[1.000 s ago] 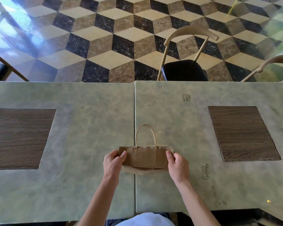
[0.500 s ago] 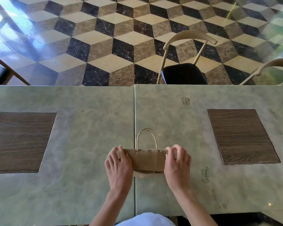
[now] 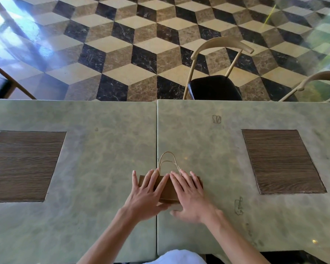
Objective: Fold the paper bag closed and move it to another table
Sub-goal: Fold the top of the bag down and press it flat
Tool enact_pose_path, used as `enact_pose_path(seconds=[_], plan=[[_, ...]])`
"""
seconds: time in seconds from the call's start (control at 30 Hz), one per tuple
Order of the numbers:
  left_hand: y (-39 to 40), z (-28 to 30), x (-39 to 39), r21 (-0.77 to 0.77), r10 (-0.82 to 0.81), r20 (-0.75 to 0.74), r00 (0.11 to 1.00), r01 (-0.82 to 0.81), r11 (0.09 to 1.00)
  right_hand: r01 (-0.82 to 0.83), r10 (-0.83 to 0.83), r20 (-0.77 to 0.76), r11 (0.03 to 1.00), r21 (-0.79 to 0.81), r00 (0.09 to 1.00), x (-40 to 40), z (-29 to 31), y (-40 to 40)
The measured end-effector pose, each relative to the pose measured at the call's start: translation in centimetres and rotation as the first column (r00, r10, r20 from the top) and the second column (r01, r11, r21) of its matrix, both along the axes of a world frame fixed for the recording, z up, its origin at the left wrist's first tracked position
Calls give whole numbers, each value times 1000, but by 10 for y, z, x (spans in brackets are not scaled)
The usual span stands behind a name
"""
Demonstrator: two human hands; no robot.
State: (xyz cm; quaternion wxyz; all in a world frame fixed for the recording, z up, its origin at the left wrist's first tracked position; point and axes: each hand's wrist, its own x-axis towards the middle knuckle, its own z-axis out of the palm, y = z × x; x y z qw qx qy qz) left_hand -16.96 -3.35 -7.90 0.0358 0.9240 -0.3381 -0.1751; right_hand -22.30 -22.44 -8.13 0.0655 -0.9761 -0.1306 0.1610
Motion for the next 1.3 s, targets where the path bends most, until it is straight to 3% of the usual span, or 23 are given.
enact_pose_path(seconds=[0.23, 0.53, 0.7, 0.87, 1.0, 1.13, 1.3], plan=[[-5, -3, -3, 90, -18, 64, 998, 12, 996, 11, 1, 112, 994, -111, 994, -3, -8, 13], [-10, -1, -10, 41, 49, 116, 992, -54, 998, 51, -49, 23, 992, -117, 999, 0, -5, 14], [-10, 2, -12, 70, 98, 90, 991, -105, 992, 39, -31, 68, 992, -123, 997, 1, -6, 15], [-5, -3, -13, 29, 57, 111, 992, -60, 998, -1, 5, 38, 996, -93, 999, 0, -3, 9], [6, -8, -7, 22, 26, -3, 1000, -26, 999, -10, 14, -56, 998, 56, 998, 2, 6, 0], [-1, 6, -1, 40, 151, -226, 962, -145, 989, 78, -73, -28, 969, 236, 997, 4, 8, -8], [5, 2, -9, -85, 392, -155, 907, -407, 909, 226, -334, 174, 862, 454, 926, 0, -6, -12]])
